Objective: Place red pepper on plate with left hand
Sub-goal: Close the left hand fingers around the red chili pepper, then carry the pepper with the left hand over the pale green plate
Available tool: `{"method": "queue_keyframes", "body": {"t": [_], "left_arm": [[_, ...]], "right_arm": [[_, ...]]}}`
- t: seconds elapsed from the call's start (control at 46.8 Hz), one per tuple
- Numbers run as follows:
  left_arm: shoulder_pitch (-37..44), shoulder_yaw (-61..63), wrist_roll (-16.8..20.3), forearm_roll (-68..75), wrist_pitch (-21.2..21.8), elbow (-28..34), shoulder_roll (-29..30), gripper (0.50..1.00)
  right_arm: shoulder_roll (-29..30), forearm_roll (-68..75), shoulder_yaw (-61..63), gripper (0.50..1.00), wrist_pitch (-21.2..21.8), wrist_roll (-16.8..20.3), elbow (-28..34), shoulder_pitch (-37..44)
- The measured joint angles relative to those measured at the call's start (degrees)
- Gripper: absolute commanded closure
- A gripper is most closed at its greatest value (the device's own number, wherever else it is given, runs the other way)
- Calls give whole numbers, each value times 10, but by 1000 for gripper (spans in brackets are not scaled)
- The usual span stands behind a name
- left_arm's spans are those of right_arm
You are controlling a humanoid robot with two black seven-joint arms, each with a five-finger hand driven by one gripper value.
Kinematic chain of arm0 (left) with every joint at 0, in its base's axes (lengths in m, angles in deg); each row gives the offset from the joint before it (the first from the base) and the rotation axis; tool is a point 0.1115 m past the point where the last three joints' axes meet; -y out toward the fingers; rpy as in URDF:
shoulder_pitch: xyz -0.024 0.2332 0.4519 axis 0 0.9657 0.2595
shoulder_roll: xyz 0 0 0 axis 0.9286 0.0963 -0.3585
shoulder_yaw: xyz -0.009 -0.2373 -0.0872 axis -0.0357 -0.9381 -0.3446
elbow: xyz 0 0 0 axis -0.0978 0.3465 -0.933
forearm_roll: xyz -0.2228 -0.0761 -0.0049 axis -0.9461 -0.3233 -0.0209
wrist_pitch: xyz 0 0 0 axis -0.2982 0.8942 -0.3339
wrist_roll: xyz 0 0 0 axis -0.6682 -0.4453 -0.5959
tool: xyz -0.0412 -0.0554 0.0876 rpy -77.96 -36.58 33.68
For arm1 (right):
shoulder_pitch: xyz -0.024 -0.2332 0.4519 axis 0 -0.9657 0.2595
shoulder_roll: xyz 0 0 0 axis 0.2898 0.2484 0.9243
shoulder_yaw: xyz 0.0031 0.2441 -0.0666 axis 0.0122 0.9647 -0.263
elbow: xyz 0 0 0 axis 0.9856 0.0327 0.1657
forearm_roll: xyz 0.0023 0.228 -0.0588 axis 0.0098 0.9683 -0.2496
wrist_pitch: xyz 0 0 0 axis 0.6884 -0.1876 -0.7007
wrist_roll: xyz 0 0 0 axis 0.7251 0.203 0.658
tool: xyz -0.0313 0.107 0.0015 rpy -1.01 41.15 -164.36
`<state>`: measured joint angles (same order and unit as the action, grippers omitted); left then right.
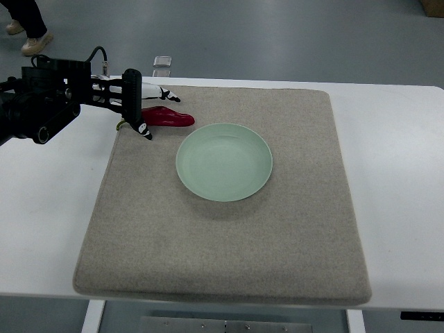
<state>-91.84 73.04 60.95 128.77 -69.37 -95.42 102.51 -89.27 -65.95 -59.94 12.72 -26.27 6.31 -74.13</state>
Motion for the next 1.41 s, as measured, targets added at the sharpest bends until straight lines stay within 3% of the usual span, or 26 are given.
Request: {"method": "queue_keyframes", "body": {"t": [0.235, 0.384, 0.598, 0.662, 0.769, 0.918, 1.409], "left_arm": [[0, 0, 0, 0, 0, -1, 0, 630], [0, 3, 1, 1, 0, -1, -1, 647], [0, 10, 1, 1, -2, -1, 0, 724], [0, 10, 1, 1, -3, -1, 0, 788], [-1, 10, 1, 1, -4, -3, 0, 853], [-3, 10, 1, 0, -3, -3, 0, 1000], [-8, 0, 1, -14, -4, -9, -1, 1000]], "right_arm": [[0, 0, 0, 568, 0, 0, 0, 0], [0, 0, 0, 568, 0, 0, 0, 0], [0, 0, 0, 568, 0, 0, 0, 0], [0, 0, 0, 568, 0, 0, 0, 0], [0, 0, 0, 568, 0, 0, 0, 0], [0, 0, 0, 568, 0, 0, 0, 0], [0, 0, 0, 568, 0, 0, 0, 0]]}}
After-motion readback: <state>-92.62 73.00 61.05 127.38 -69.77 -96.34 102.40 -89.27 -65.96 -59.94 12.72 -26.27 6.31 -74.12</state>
